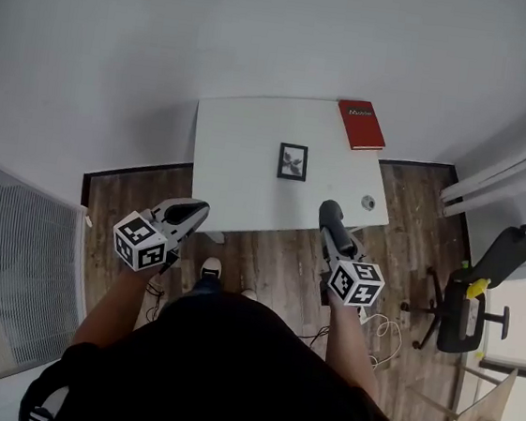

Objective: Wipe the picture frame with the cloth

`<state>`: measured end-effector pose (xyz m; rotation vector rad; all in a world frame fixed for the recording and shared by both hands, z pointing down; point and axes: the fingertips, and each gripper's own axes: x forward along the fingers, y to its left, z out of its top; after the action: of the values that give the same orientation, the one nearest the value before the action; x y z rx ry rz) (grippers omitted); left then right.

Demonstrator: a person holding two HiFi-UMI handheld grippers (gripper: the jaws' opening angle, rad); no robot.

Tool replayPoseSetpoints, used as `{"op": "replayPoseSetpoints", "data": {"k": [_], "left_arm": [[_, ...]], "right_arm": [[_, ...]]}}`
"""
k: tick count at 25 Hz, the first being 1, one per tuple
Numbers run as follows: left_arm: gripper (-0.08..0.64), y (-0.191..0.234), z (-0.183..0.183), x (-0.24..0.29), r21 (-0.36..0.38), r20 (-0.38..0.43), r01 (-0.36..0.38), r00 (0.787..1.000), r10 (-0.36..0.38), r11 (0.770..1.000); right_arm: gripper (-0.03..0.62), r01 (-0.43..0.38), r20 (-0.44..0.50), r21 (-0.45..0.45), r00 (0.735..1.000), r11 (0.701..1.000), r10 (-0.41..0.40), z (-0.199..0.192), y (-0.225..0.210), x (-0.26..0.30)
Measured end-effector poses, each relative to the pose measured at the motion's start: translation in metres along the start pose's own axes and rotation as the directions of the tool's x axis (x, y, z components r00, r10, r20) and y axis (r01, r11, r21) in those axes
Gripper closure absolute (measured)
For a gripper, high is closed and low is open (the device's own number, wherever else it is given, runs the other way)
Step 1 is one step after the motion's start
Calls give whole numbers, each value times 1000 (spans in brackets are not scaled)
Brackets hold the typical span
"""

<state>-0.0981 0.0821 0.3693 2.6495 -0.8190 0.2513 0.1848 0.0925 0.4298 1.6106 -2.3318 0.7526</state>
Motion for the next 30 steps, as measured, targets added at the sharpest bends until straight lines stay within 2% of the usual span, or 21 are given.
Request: {"op": "replayPoseSetpoints", "data": {"k": [5,12,15,22,30], "left_arm": [[548,8,-4,20,-1,-16,60,998,-60,998],[548,19,20,57,47,-23,172,985,-171,984],[548,35,31,63,56,-17,202,979,-201,978],[548,88,33,64,24,-34,236,971,-235,972],[548,134,48,68,36,-46,295,955,-294,955]], "right_arm": [[482,49,8,10,999,999,-49,-2,-7,-1],[482,134,8,44,991,990,-134,4,-15,-2],[482,153,10,47,988,987,-153,12,-9,9],[482,185,29,41,982,982,-186,37,9,41],[482,224,39,46,973,974,-226,56,31,75]]}}
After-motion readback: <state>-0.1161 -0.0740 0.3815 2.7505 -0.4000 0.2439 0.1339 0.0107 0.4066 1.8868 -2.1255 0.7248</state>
